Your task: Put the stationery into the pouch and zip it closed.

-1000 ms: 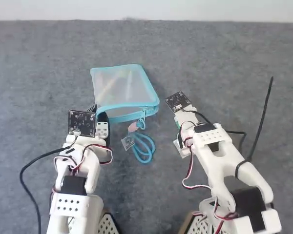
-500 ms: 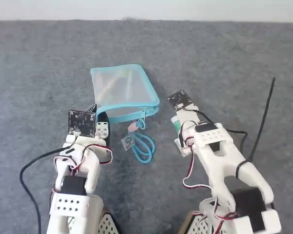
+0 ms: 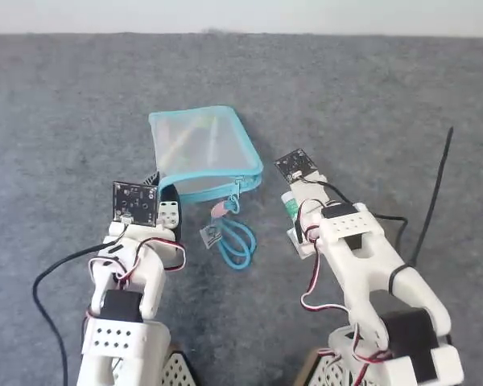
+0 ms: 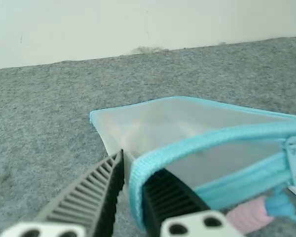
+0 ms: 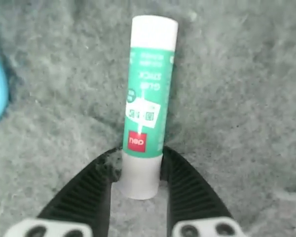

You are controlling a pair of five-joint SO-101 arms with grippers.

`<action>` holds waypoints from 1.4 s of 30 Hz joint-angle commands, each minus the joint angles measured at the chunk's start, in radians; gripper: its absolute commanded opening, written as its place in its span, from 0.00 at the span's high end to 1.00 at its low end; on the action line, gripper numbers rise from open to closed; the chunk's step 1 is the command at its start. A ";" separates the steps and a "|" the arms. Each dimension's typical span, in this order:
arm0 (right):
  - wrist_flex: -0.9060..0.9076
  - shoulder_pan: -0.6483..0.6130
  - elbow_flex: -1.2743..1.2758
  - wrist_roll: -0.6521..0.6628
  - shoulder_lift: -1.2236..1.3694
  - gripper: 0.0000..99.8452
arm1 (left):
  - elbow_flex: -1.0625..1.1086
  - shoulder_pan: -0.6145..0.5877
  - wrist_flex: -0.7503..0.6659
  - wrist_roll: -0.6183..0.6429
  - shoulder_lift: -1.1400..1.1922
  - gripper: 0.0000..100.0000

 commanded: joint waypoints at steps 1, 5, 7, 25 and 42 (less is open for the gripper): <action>0.056 -0.010 -0.009 -0.002 -0.099 0.98 | -0.008 0.005 0.005 -0.011 0.006 0.99; 0.200 -0.010 -0.020 -0.002 -0.288 0.98 | -0.008 0.005 0.000 -0.011 0.006 0.99; 0.278 -0.012 -0.020 -0.002 -0.412 0.98 | -0.008 0.005 -0.002 -0.011 0.006 0.99; 0.656 -0.116 -0.180 0.152 -1.107 0.98 | -0.008 0.006 -0.003 -0.011 0.006 0.99; 0.831 -0.443 -0.644 0.227 -0.446 0.99 | -0.008 0.006 -0.003 -0.011 0.006 0.99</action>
